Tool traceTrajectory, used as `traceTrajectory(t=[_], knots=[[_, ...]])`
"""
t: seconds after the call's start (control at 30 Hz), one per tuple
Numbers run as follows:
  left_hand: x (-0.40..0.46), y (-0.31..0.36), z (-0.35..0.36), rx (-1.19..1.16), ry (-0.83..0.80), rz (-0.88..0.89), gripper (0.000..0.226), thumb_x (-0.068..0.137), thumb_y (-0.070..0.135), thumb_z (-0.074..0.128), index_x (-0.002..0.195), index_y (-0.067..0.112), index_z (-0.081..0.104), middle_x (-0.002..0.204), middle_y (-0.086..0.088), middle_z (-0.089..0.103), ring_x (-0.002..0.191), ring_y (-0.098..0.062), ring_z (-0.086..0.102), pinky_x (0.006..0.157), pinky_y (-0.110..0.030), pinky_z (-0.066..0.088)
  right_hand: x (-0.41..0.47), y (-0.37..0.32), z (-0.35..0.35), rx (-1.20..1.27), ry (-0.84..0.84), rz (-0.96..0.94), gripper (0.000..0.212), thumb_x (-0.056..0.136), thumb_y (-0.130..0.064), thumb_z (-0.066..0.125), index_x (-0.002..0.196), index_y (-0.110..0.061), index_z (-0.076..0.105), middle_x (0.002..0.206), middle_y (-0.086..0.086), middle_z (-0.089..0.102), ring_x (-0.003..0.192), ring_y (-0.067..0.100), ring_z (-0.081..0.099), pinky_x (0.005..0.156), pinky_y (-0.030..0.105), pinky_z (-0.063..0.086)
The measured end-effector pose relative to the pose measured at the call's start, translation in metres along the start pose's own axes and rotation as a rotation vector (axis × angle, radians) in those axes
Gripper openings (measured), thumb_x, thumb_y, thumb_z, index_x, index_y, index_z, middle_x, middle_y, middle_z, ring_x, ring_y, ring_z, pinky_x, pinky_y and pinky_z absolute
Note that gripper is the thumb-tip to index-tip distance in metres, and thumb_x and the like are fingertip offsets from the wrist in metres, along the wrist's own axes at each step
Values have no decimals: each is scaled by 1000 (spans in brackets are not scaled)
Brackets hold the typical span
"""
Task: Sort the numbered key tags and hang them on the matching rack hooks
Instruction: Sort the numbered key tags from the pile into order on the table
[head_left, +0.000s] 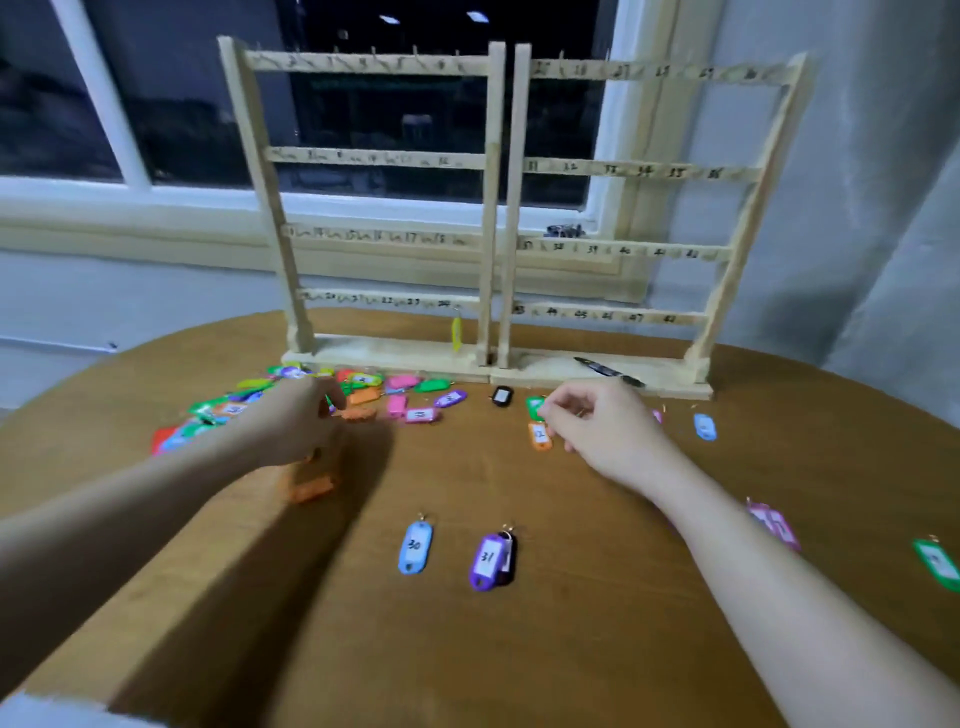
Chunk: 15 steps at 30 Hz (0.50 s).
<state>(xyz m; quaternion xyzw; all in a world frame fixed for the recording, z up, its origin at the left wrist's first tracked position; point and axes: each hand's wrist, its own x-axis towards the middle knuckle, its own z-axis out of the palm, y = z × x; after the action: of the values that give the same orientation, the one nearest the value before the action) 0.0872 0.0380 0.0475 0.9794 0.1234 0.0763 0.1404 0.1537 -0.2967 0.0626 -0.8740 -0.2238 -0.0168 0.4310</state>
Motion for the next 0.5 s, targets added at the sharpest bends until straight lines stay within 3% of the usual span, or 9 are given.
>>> traceTrajectory(t=[0.07,0.17,0.3,0.4,0.5], knots=[[-3,-17,5,-47,29,-48,13,91,26,70,101,21,63,84,2,67,71,-19,60,57,-29,40,12,-13,25,-46,-37,-21,19,93,-21,66,75,-21,72,76,-2,72,66,13,62,64,30,49],[0,-28,13,-125,72,-38,14,90,26,71,100,19,64,84,3,68,70,-16,63,60,-29,40,29,-29,57,-138,-97,-52,12,93,-20,66,86,-19,76,83,-4,72,78,11,64,70,28,49],[9,-23,21,-225,127,-38,23,88,39,74,101,25,61,80,4,66,69,-17,63,57,-28,42,53,-39,91,-300,-164,-94,15,96,-22,63,104,-22,75,86,-11,64,79,7,56,67,23,42],[18,-13,31,-174,173,13,34,85,48,73,111,27,68,86,1,63,86,-25,64,72,-33,47,70,-40,112,-448,-186,-126,31,99,-29,60,129,-24,67,118,-4,60,113,15,55,93,33,47],[24,-12,38,-48,231,66,26,86,48,70,104,29,73,100,-4,63,100,-29,62,85,-36,48,79,-38,124,-539,-183,-134,34,100,-35,60,132,-24,66,115,-4,55,116,17,53,95,35,46]])
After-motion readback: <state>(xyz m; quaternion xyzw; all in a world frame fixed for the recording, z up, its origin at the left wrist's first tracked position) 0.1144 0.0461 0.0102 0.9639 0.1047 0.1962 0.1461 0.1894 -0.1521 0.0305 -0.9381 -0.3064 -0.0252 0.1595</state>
